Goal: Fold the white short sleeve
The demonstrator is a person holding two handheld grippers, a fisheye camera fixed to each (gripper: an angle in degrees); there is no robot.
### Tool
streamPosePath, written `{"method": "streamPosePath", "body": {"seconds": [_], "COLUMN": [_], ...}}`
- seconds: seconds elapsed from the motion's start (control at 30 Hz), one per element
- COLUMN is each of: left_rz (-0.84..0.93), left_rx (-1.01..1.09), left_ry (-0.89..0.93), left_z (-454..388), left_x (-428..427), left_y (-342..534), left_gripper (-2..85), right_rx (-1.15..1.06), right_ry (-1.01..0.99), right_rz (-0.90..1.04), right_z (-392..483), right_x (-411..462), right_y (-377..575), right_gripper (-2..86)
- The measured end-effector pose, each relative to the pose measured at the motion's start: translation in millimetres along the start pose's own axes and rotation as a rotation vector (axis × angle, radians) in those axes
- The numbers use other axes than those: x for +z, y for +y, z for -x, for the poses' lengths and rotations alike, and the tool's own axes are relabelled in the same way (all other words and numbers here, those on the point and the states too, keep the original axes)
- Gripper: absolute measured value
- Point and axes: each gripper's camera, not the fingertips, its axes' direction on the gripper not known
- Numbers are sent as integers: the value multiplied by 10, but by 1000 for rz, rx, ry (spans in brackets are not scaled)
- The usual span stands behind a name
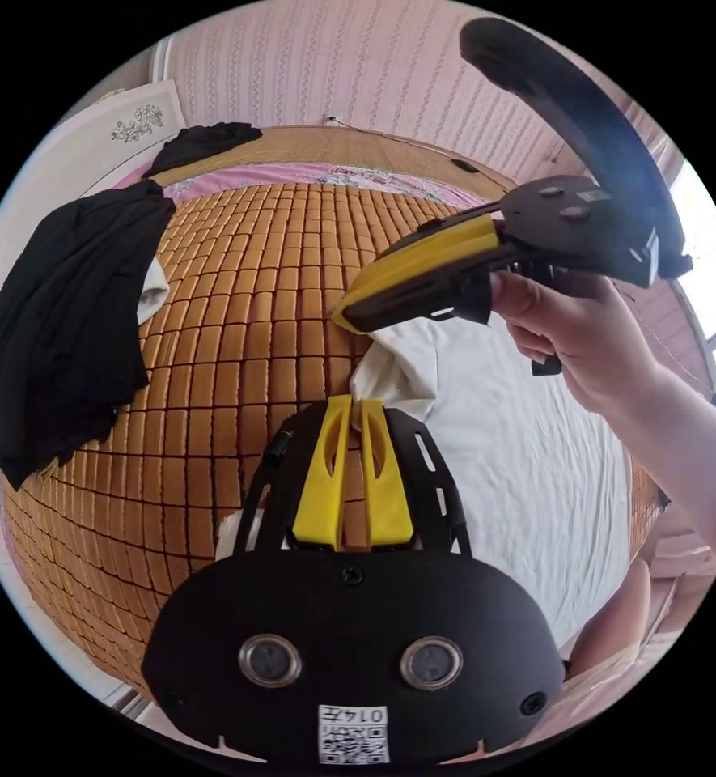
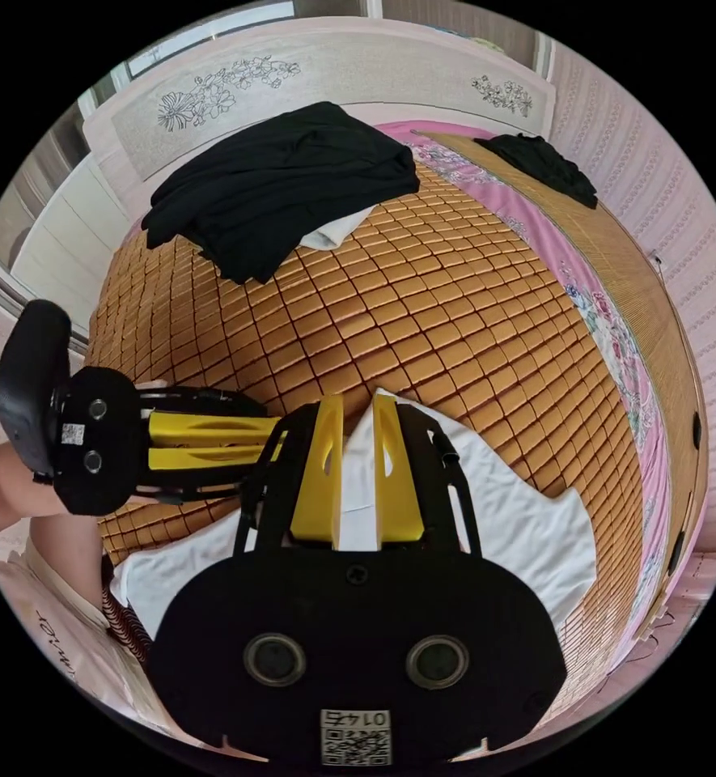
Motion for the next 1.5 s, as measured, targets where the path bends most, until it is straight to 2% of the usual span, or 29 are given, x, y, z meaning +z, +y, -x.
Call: {"method": "streamPosePath", "body": {"seconds": [0.27,0.37,0.5,0.63,0.8,0.97,1.1,1.2,1.33,1.5], "left_rz": [-52,-55,-63,-62,-57,-60,-94,-115,-91,-70], "left_rx": [-157,-155,-128,-87,-59,-86,-126,-155,-207,-268], "left_ry": [133,104,61,17,15,34,74,88,111,160], "left_z": [348,330,290,240,224,254,309,359,422,500], "left_x": [42,80,125,185,270,336,319,319,409,501], "left_y": [522,563,627,684,734,782,855,903,956,1066], "left_gripper": [-3,-3,-2,-2,-2,-4,-3,-3,3,25], "right_rx": [8,-51,-61,9,62,55,51,-6,-119,-97], "right_ry": [24,-44,38,108,58,49,-34,-78,-27,-30], "right_rz": [37,60,209,244,216,201,82,29,97,22], "right_z": [70,243,296,140,28,-17,-59,-13,160,53], "right_x": [203,299,609,696,744,762,601,572,810,495], "right_y": [6,-11,22,209,386,447,437,346,271,359], "right_gripper": [20,15,32,51,45,3,-5,-5,1,39]}}
